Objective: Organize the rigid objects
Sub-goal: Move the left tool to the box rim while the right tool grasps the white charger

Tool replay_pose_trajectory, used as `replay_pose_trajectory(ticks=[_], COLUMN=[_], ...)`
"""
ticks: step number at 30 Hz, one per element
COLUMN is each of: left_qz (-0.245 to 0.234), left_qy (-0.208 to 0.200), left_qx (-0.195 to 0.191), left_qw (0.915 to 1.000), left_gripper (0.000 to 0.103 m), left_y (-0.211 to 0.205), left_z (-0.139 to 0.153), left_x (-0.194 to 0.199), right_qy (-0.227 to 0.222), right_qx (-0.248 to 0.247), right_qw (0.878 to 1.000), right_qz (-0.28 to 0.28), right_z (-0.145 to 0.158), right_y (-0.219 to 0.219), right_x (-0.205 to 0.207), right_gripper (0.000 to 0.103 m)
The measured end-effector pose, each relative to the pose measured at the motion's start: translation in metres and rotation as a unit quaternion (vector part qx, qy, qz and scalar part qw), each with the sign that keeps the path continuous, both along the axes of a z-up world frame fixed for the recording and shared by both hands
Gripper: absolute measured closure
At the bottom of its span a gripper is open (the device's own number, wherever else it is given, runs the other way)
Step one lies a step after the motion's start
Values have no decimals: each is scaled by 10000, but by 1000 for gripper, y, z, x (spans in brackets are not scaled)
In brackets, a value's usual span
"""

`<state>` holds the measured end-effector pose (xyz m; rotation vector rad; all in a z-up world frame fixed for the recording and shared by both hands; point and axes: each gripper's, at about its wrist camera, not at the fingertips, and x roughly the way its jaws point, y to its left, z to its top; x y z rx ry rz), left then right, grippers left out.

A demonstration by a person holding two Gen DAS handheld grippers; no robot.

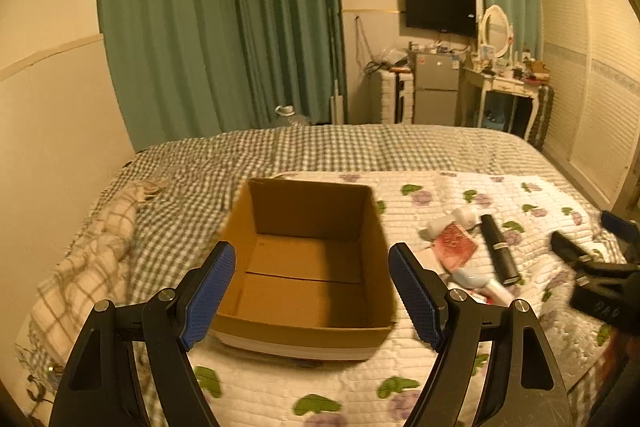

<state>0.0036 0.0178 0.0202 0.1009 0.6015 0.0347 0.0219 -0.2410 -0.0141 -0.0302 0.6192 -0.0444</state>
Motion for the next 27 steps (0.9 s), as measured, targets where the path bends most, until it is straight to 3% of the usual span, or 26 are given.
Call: replay_pose_trajectory(ticks=[7, 12, 16, 23, 27], left_qz=[633, 827, 769, 657, 572], left_qy=[718, 1234, 1495, 1838, 2026], left_qx=[491, 365, 347, 319, 287], left_qw=[9942, 9882, 9851, 9802, 9772], left_gripper=[23, 23, 36, 38, 48], left_y=[48, 79, 88, 95, 97], left_z=[-21, -47, -63, -77, -84], left_x=[38, 54, 59, 72, 80], right_qy=[337, 768, 1113, 1582, 1723], right_qx=[-30, -132, -248, -393, -391], right_qw=[9985, 9963, 9933, 9866, 9842], right_qz=[-427, -375, -192, 26, 118], right_z=[-16, -44, -72, -108, -118], right_y=[-39, -40, -29, -21, -19], right_x=[13, 29, 43, 58, 65], right_gripper=[0, 0, 0, 0, 10])
